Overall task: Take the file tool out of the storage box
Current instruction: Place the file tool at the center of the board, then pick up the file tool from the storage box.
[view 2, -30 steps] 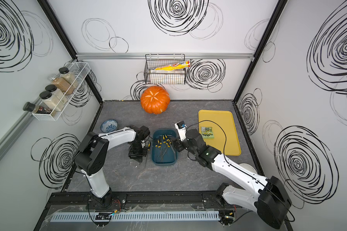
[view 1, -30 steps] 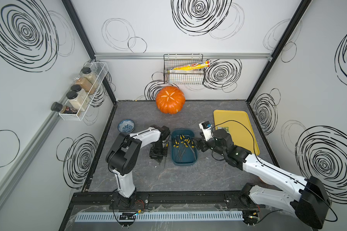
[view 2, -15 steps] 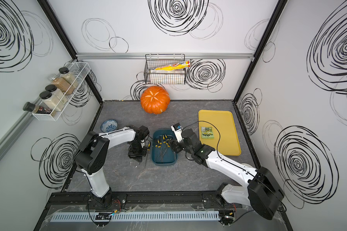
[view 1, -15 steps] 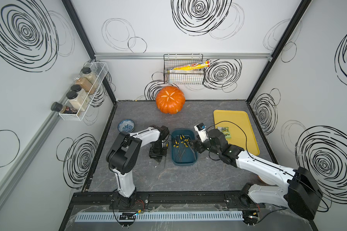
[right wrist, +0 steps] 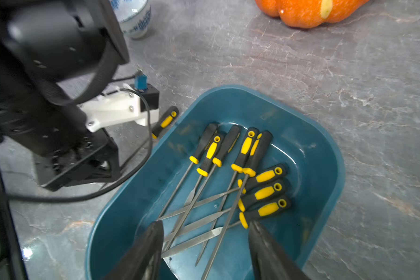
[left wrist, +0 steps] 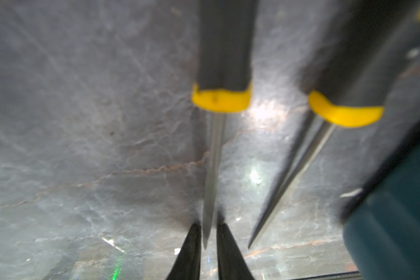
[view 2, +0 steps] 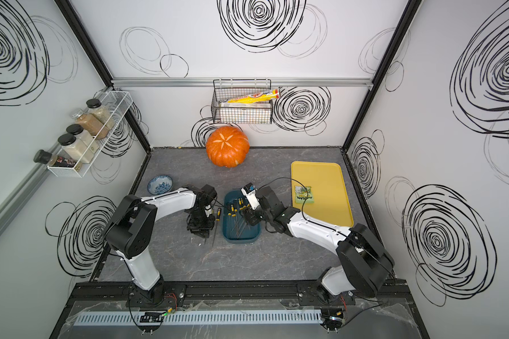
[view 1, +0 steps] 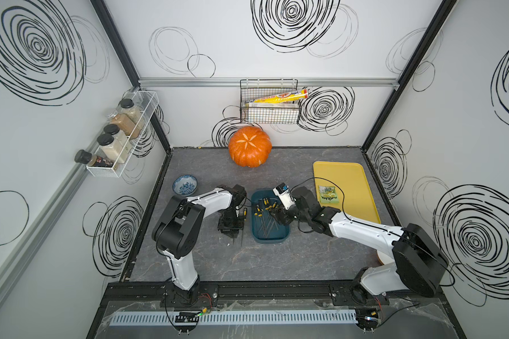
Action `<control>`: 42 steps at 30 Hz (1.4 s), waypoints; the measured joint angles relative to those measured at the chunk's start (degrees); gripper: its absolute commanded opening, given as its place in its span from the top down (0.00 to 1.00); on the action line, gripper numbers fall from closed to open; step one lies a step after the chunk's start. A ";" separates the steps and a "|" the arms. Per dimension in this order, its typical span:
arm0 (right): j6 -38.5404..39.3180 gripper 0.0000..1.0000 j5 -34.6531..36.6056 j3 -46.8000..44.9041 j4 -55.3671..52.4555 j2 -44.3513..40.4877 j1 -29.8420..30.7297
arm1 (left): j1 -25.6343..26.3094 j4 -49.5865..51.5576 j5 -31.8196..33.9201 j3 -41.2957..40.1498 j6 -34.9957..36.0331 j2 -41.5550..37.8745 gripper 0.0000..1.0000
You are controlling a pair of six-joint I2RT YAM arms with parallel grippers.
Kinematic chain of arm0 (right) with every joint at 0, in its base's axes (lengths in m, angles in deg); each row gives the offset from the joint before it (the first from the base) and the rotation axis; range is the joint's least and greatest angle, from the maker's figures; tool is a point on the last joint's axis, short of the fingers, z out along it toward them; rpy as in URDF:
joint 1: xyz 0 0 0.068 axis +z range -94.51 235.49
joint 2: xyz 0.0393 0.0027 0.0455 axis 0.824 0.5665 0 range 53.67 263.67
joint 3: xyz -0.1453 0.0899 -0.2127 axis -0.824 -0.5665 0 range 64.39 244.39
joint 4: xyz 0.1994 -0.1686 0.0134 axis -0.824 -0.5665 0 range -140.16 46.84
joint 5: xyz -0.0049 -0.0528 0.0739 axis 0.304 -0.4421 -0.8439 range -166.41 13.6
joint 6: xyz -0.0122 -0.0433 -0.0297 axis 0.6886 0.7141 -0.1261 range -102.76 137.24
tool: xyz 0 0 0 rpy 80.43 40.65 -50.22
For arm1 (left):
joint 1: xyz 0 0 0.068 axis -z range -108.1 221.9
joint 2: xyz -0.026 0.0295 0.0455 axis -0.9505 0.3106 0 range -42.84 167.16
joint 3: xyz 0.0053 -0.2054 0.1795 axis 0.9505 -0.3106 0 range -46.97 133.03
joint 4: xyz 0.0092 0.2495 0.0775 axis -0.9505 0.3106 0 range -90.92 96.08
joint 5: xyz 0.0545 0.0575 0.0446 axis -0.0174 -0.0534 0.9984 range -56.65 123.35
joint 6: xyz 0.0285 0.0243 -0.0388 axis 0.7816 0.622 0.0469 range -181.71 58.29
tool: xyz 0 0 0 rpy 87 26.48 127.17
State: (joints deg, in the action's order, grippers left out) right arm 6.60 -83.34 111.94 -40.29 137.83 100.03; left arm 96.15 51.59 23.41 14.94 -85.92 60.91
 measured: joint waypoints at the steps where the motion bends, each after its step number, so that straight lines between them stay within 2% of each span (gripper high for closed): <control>1: 0.15 0.45 0.35 1.40 -0.66 1.36 0.00 | 0.00 0.02 0.48 -0.11 0.00 -0.31 0.73; 6: 0.61 0.60 3.56 10.86 -5.53 10.95 0.00 | 0.07 0.04 3.13 -0.13 -1.64 -5.88 0.61; 8: 0.79 0.61 4.96 15.52 -8.11 15.74 0.00 | 0.07 -0.37 3.69 -0.11 -2.43 -10.21 0.56; 14: 0.90 0.61 7.10 21.77 -12.70 24.87 0.00 | 0.09 -9.86 0.76 -3.63 -3.89 -23.19 0.54; 24: 0.81 0.64 12.81 24.59 -15.04 28.48 0.02 | 0.33 -28.52 -6.29 -20.17 -8.02 -36.26 0.55; 30: 0.92 0.73 14.14 27.39 -15.43 30.97 0.02 | 0.50 -40.81 -9.01 -26.95 -10.78 -47.21 0.52; 32: 0.79 0.74 14.71 27.93 -15.26 31.54 0.02 | 0.50 -44.37 -9.79 -28.72 -11.37 -48.96 0.52; 39: -0.26 0.92 16.44 28.22 -14.88 31.85 0.13 | 0.57 -52.00 -12.17 -30.99 -12.17 -47.43 0.53; 42: -0.50 0.96 16.92 28.33 -14.73 31.71 0.28 | 0.61 -55.28 -13.11 -32.17 -12.26 -47.32 0.53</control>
State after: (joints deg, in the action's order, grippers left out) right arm 6.10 -66.43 140.26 -55.02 169.55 100.31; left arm 96.77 -3.68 10.30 -17.24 -98.18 13.59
